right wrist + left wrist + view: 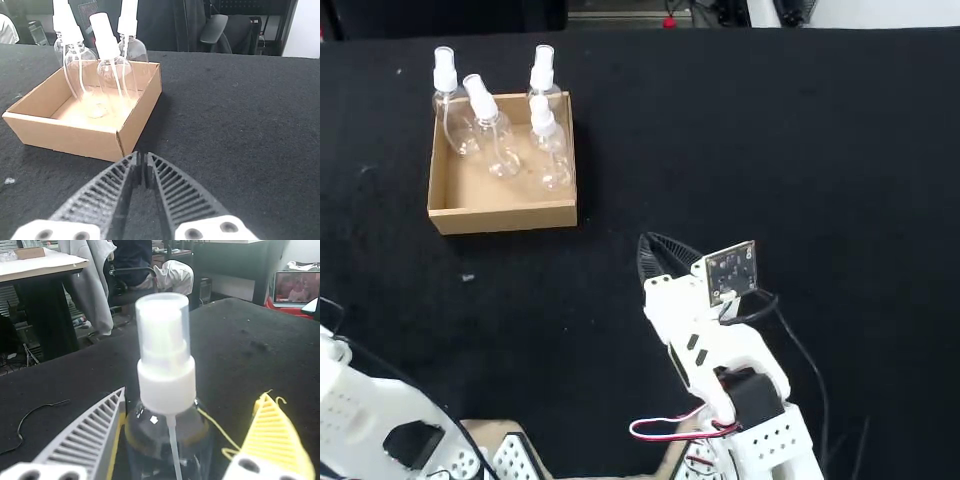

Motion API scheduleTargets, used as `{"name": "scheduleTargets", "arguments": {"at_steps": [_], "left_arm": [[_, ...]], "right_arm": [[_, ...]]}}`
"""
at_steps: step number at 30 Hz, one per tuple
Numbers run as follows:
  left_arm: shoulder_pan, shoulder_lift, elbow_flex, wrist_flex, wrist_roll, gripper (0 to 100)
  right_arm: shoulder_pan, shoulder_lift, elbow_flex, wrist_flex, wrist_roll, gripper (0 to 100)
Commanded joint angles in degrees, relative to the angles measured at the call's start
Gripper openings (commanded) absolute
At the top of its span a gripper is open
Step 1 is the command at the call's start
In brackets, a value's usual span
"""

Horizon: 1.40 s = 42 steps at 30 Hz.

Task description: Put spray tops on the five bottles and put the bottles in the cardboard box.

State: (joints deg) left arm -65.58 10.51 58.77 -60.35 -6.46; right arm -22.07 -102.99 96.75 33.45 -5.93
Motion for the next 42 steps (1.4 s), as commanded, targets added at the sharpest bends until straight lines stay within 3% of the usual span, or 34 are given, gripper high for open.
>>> {"name": "scheduleTargets", "arguments": {"at_steps": [1, 36, 42], "left_arm": [[0.57, -0.35, -0.40, -1.23, -0.09, 37], [0.31, -0.35, -0.31, -1.23, -0.35, 37], [0.22, -0.88, -0.57, -1.23, -0.35, 17]], "right_arm": [[-0.26, -4.88, -0.22, 0.35, 0.53, 1.5], [-0.26, -4.88, -0.22, 0.35, 0.53, 1.5], [-0.26, -4.88, -0.22, 0.35, 0.53, 1.5]]}}
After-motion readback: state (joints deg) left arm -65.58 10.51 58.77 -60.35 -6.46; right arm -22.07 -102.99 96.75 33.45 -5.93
